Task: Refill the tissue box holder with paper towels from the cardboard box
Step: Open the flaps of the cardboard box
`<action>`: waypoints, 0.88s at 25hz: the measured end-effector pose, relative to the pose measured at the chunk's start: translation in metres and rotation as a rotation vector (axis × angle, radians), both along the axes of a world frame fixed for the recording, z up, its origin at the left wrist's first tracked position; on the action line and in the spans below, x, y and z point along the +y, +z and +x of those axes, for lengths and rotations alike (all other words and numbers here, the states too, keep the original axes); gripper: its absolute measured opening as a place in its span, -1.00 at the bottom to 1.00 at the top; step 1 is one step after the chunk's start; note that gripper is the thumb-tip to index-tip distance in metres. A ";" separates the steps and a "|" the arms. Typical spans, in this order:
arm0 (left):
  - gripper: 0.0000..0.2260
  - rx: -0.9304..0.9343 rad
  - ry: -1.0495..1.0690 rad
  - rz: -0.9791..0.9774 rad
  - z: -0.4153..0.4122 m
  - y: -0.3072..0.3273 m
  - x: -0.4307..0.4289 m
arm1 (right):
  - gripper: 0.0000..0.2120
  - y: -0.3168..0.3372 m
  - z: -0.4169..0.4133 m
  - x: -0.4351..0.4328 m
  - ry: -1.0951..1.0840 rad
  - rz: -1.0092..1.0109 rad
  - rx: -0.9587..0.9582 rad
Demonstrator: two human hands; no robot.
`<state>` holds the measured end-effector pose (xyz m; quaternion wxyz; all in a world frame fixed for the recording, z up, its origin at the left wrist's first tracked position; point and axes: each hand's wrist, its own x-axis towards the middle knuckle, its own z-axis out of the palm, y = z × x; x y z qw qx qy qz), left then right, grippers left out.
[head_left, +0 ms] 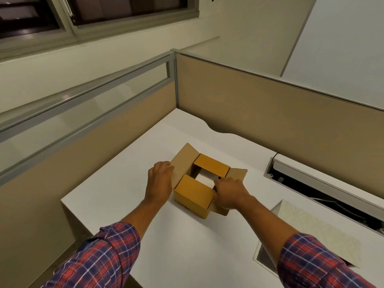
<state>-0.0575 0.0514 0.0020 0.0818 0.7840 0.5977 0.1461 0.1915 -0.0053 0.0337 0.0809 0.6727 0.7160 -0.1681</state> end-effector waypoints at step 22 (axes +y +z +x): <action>0.01 0.056 -0.231 -0.655 -0.016 0.003 0.006 | -0.30 -0.029 -0.003 0.005 -0.095 0.126 0.069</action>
